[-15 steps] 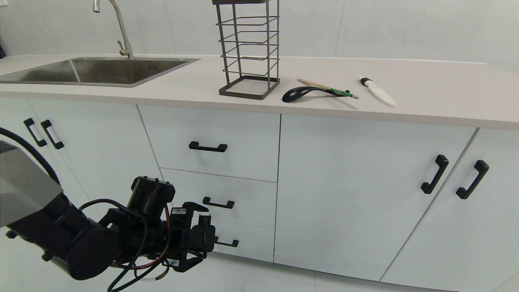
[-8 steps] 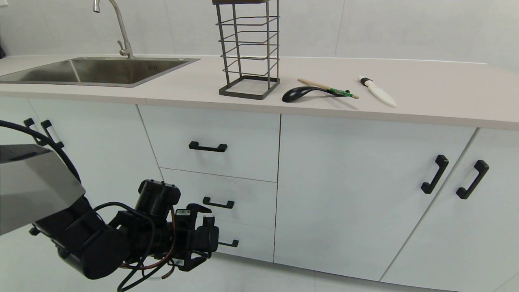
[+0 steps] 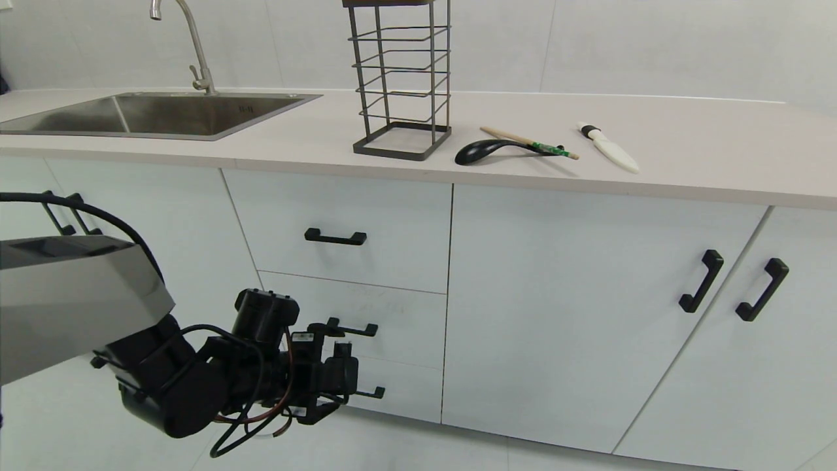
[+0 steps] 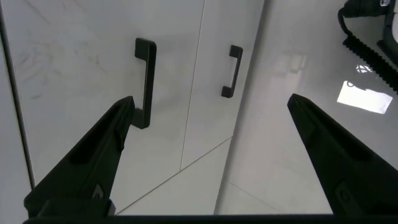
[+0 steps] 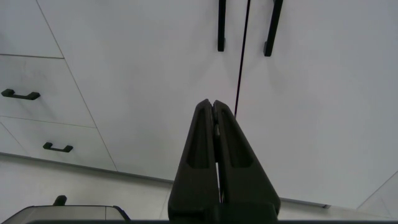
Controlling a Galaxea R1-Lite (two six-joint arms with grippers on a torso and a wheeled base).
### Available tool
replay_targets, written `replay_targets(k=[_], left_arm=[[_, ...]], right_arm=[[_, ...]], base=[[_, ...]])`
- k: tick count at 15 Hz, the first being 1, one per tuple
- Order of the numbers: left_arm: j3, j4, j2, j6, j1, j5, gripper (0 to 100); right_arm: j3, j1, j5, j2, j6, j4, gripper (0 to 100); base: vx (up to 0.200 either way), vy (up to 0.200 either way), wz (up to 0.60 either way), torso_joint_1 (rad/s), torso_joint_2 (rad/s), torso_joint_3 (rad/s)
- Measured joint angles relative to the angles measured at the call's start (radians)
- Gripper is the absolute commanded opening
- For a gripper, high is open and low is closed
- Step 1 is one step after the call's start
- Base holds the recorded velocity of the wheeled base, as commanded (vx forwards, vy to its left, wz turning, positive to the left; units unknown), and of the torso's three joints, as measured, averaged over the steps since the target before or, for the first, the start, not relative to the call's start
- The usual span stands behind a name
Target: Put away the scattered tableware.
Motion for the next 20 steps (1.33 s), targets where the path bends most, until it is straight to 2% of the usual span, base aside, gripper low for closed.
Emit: replay_targets(k=[2,3,9,20], left_arm=[[-0.053,-0.006,0.051,0.058,0.011,-0.004,100],[-0.074,-0.006,0.074,0.066,0.017,-0.004,100],[-0.181,-0.005,0.167,0.068,0.05,-0.005,100],[-0.293,-0.02,0.291,0.067,0.051,-0.006,100]], right_arm=[[0.0,0.0,0.0,0.0,0.0,0.0,0],[0.0,0.0,0.0,0.0,0.0,0.0,0],[0.0,0.0,0.0,0.0,0.0,0.0,0],[0.0,0.0,0.0,0.0,0.0,0.0,0]], base=[[0.0,0.0,0.0,0.0,0.0,0.0],[0.0,0.0,0.0,0.0,0.0,0.0],[0.0,0.0,0.0,0.0,0.0,0.0],[0.0,0.0,0.0,0.0,0.0,0.0]])
